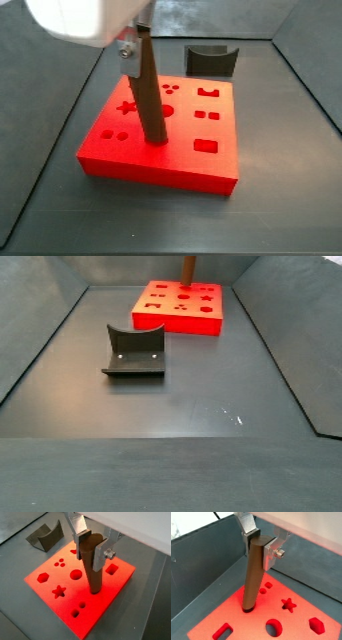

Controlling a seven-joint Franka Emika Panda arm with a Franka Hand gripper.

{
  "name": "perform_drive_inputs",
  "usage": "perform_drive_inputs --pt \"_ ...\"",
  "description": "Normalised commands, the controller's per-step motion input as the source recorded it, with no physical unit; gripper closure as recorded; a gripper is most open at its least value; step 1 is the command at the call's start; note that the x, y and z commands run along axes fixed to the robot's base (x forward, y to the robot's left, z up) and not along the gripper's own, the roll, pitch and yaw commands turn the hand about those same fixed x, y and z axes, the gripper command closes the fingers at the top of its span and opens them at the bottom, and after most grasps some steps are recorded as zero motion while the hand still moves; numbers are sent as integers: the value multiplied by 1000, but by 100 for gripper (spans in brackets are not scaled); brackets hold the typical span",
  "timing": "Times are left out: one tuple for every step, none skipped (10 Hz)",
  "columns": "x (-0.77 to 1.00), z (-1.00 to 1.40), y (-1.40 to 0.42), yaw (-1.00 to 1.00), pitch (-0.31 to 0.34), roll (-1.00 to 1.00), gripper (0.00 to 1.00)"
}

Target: Insert the oval object.

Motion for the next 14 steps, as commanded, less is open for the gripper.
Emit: perform_drive_inputs --pt "100 -140 0 0 66 61 100" --pt "0 -249 0 0 121 146 100" --pt "-54 -251 9 0 86 111 100" --pt "-109 -263 0 0 79 96 100" --pt "0 -294 0 0 109 147 100" --pt "74 -220 -80 0 190 287 100" --pt "226 -63 -257 0 306 470 100" --pt "363 -111 -294 -46 314 453 100" --pt "340 -109 -306 -77 340 420 100" --pt "271 -31 -254 -111 379 403 100" --pt "180 -446 -26 -297 286 181 100" --pt "0 0 0 -11 0 0 100" --pt "-114 -14 63 -34 -23 0 100" --pt "334 -100 249 0 61 -164 100"
